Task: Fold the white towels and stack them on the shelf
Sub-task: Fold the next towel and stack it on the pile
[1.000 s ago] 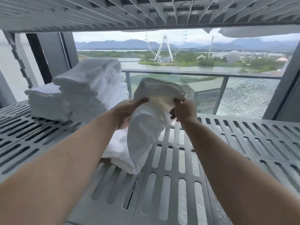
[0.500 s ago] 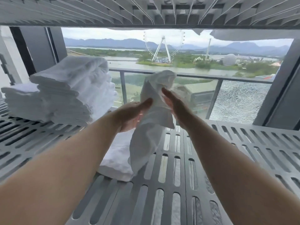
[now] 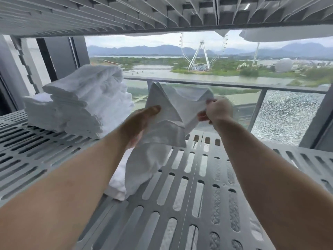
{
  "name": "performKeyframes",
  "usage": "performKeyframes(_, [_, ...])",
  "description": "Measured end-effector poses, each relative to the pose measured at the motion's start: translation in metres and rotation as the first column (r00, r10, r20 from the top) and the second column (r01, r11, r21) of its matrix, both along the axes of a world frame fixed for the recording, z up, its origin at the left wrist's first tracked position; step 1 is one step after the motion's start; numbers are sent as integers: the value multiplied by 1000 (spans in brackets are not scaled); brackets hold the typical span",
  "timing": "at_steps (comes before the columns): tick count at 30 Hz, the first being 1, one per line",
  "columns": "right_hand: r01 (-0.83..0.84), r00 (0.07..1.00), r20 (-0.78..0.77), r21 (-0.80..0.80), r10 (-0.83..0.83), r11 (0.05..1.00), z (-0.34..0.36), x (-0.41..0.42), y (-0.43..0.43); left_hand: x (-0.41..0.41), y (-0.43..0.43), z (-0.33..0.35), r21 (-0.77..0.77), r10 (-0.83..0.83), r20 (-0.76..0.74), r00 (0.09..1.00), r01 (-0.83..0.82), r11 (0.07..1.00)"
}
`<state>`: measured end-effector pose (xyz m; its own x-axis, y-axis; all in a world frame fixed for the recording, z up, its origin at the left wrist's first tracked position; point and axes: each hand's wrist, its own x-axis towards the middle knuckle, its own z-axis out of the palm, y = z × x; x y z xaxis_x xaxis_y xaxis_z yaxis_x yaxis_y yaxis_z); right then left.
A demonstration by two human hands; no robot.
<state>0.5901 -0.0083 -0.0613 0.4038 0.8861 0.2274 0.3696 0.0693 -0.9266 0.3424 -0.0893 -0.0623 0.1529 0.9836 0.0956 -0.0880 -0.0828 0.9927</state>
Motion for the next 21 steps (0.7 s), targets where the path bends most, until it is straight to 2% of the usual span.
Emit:
performKeyframes(1, [20, 1000, -15, 44, -20, 999, 5, 4, 2, 0, 1, 6, 10, 41, 41, 998, -42, 999])
performKeyframes(3, [41, 997, 51, 161, -50, 986, 12, 5, 4, 0, 4, 21, 56, 120, 122, 985, -127, 990])
performKeyframes(5, [-73, 996, 57, 203, 63, 976, 13, -1, 1, -2, 5, 38, 95, 100, 247, 964, -127, 987])
performKeyframes(7, [-164, 986, -5, 191, 168, 968, 7, -6, -3, 1, -1, 48, 98, -4, 230, 973, -19, 995])
performKeyframes(9, [-180, 967, -150, 172, 206, 969, -4, -4, -6, 9, -9, 44, -10, -231, 78, 970, 233, 973])
performKeyframes(10, [-131, 962, -219, 141, 160, 981, -11, -1, -8, 13, -12, 36, -83, -372, -42, 927, 368, 926])
performKeyframes(11, [-66, 961, -264, 88, 87, 994, -17, 4, -12, 17, -14, 27, -163, -517, -180, 837, 493, 855])
performKeyframes(13, [58, 949, -304, -96, -84, 994, -27, 15, -24, 24, -17, 10, -345, -728, -388, 566, 643, 684])
performKeyframes(14, [77, 937, -322, -179, -132, 981, -32, 20, -30, 27, -16, 3, -400, -768, -430, 475, 662, 633])
performKeyframes(15, [72, 932, -331, -233, -149, 970, -38, 24, -35, 28, -14, 0, -398, -761, -462, 456, 660, 637])
performKeyframes(16, [80, 931, -323, -273, -169, 959, -42, 28, -40, 27, -9, -2, -325, -696, -514, 501, 637, 699])
performKeyframes(17, [108, 931, -306, -295, -201, 949, -44, 30, -46, 23, -3, -4, -186, -553, -610, 567, 576, 796])
performKeyframes(18, [141, 925, -301, -290, -230, 946, -44, 29, -53, 16, 4, -8, 6, -329, -732, 596, 488, 873])
performKeyframes(19, [161, 915, -320, -268, -245, 950, -42, 26, -60, 8, 12, -13, 204, -75, -828, 556, 422, 883])
performKeyframes(20, [170, 905, -346, -240, -248, 956, -41, 21, -66, 0, 18, -21, 344, 126, -869, 479, 402, 849])
performKeyframes(21, [171, 902, -357, -224, -243, 960, -40, 16, -72, -8, 21, -31, 410, 240, -883, 404, 411, 814])
